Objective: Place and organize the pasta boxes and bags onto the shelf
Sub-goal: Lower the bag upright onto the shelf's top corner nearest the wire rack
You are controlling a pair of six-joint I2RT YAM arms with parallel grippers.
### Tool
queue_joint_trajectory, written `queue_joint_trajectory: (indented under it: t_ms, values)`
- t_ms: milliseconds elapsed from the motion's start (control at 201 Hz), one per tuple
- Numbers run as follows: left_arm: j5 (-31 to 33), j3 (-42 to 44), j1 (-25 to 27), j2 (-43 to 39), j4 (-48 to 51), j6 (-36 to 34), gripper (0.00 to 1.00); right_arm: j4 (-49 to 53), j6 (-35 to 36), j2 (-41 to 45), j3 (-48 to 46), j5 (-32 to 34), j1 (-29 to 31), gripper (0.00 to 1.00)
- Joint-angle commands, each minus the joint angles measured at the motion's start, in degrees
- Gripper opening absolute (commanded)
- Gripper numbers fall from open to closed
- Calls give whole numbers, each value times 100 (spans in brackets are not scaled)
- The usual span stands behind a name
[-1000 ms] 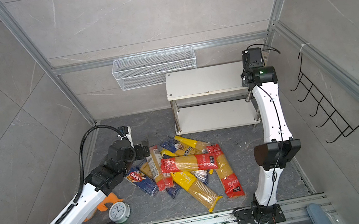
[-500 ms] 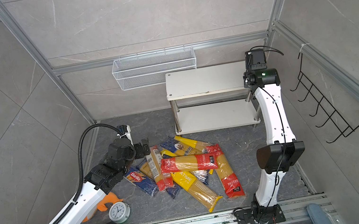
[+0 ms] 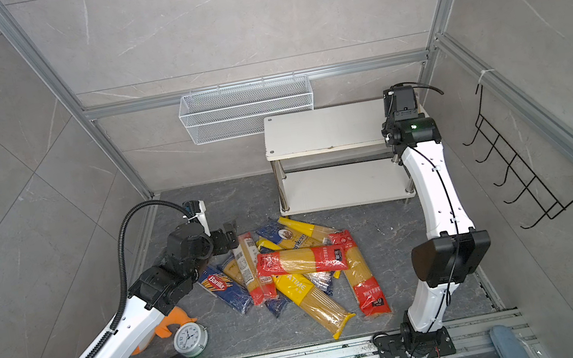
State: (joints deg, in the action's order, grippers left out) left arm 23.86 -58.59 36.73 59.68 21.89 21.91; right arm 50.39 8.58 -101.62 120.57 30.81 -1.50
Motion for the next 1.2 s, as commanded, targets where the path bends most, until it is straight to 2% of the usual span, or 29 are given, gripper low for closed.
queue_joint_trajectory:
  t_ms: [0, 85, 179, 811, 1195]
  values:
    - [44, -107, 17, -149, 69, 47, 100, 650, 170, 12, -324, 17, 75, 67]
    - [8, -144, 22, -133, 77, 50, 100, 541, 170, 118, -398, 103, 87, 79]
    - [-22, -184, 36, -98, 79, 50, 100, 394, 199, 299, -502, 177, 147, 85]
    - [31, -371, 310, -141, 261, 65, 100, 428, 67, 509, -759, 728, 203, 87]
    - [106, -555, 518, 66, 297, -18, 100, 257, 183, 635, -792, 810, 29, 87]
